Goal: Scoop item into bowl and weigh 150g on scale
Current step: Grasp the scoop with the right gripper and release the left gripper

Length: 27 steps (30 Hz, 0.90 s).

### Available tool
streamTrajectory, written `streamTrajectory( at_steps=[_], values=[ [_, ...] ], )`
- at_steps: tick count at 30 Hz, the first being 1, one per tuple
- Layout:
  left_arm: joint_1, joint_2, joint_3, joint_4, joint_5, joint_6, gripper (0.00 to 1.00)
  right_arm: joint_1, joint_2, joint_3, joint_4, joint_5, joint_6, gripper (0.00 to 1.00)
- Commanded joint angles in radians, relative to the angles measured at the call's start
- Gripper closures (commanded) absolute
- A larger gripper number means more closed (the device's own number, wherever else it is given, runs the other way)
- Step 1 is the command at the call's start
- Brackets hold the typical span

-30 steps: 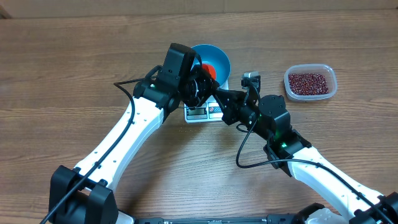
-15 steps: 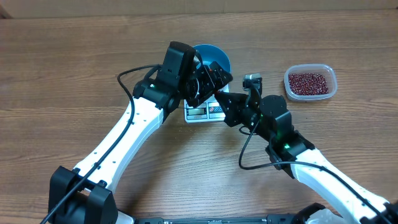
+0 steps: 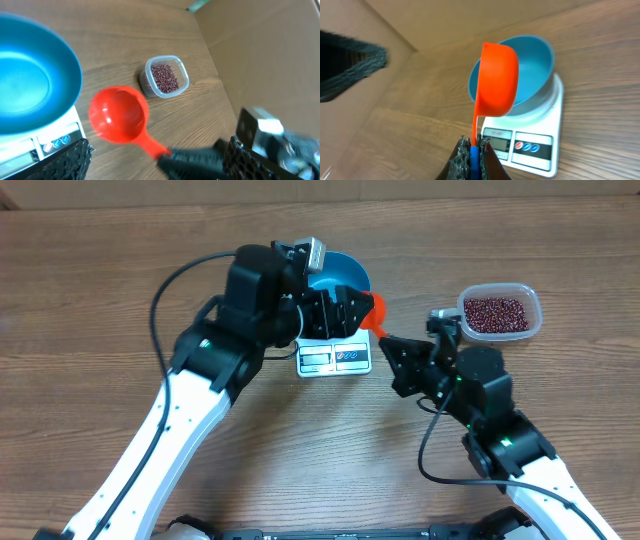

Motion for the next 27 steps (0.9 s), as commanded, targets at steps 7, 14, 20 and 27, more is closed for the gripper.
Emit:
streamTrajectory(
  at_steps=[7, 14, 20, 27],
  values=[
    [0.003, -0.032, 0.022, -0.126, -0.046, 0.238, 0.12, -0.098, -0.186, 0.01, -0.137, -0.003, -0.015, 0.96],
    [0.003, -0.031, 0.022, -0.201, -0.155, 0.275, 0.12, -0.152, -0.282, 0.01, -0.261, -0.004, -0.015, 0.96],
    [0.003, -0.031, 0.022, -0.23, -0.237, 0.277, 0.0, -0.156, -0.316, 0.01, -0.324, -0.008, -0.015, 0.96],
    [0.003, -0.025, 0.022, -0.23, -0.243, 0.277, 0.0, -0.156, -0.316, 0.01, -0.351, -0.008, -0.015, 0.97]
  ],
)
